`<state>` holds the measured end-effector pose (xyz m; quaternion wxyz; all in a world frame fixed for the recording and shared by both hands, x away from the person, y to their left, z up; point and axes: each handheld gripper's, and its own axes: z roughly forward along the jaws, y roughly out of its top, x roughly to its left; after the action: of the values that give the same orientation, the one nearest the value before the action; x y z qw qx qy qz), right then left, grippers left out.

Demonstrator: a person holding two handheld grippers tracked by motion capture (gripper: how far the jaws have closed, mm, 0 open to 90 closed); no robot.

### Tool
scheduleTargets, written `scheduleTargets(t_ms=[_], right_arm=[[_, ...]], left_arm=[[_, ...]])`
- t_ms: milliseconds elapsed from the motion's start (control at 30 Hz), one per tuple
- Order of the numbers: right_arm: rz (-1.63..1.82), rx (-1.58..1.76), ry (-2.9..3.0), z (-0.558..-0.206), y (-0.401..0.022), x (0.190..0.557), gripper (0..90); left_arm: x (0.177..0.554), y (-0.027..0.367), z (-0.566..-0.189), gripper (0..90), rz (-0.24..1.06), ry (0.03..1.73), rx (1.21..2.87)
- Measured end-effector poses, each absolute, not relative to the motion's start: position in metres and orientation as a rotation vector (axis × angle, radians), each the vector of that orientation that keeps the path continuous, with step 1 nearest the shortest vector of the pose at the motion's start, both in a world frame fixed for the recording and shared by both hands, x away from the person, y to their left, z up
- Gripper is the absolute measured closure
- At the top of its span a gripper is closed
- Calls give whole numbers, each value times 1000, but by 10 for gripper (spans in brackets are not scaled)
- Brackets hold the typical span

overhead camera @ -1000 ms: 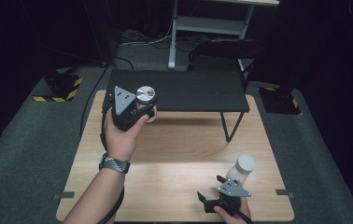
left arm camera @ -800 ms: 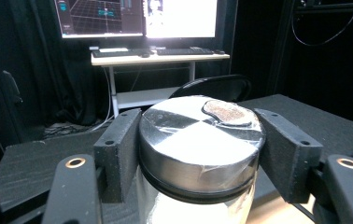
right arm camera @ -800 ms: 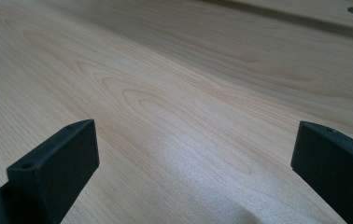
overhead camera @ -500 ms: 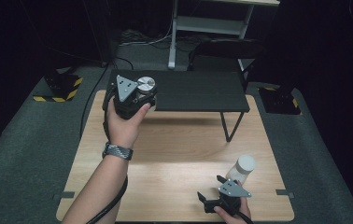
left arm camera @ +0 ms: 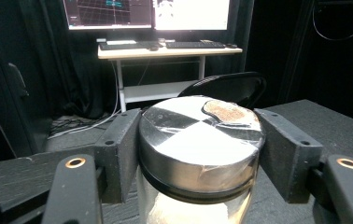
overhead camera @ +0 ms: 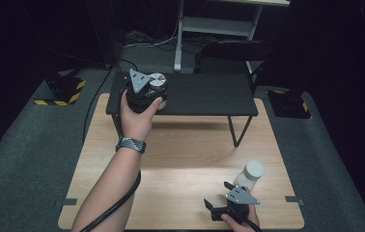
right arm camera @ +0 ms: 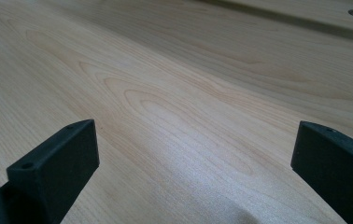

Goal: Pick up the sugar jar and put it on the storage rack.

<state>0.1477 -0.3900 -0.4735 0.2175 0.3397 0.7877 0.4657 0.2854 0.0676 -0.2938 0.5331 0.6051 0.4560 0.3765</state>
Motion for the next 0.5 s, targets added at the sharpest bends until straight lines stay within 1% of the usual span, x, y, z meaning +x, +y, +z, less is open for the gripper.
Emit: scheduleTargets(t_ms=[500], right_arm=[[1295,940,2181,-474,-391,147,6]], left_arm=[[300,61,-297,350,892,1109,1422]])
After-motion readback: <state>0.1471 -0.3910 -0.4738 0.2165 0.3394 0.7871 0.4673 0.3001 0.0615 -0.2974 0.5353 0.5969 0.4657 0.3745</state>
